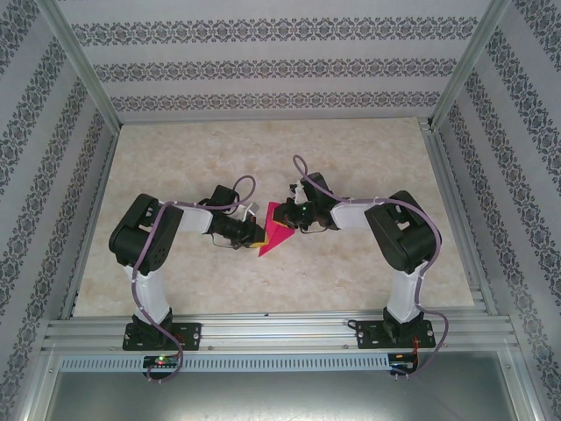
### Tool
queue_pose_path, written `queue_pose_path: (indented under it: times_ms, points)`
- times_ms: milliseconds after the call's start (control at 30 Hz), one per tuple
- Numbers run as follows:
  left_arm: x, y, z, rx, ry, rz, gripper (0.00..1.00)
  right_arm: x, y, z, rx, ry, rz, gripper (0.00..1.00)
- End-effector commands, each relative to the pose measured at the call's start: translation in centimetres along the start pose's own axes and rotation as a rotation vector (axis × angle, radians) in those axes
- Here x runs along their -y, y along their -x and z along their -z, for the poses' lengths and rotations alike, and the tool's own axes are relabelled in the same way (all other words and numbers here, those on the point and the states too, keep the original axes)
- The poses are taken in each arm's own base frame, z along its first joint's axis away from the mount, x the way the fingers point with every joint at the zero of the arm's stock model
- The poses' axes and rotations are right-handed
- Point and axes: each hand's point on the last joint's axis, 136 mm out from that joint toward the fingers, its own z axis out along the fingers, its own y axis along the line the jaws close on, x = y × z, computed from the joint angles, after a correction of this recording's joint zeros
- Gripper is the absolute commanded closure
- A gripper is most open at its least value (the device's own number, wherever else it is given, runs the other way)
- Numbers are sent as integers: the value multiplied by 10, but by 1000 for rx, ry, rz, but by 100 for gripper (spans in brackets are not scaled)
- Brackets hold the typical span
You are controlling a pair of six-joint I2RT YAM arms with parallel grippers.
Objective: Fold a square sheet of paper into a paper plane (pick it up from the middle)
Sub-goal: Fourth fold the wing at the center of the table.
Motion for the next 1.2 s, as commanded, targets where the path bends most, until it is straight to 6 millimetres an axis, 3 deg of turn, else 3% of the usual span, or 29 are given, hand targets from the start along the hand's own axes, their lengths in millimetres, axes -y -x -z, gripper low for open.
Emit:
queue_pose_path:
  times_ms: [0, 533, 1167]
  points:
    - [3, 9, 2, 14, -37, 6, 100, -5, 3, -8, 3, 5, 7, 85]
    - [15, 15, 3, -18, -72, 29, 100, -2, 2, -1, 29, -20, 6, 82]
    - [-3, 13, -4, -42, -45, 103, 100, 10, 6, -4, 46, -58, -20, 83]
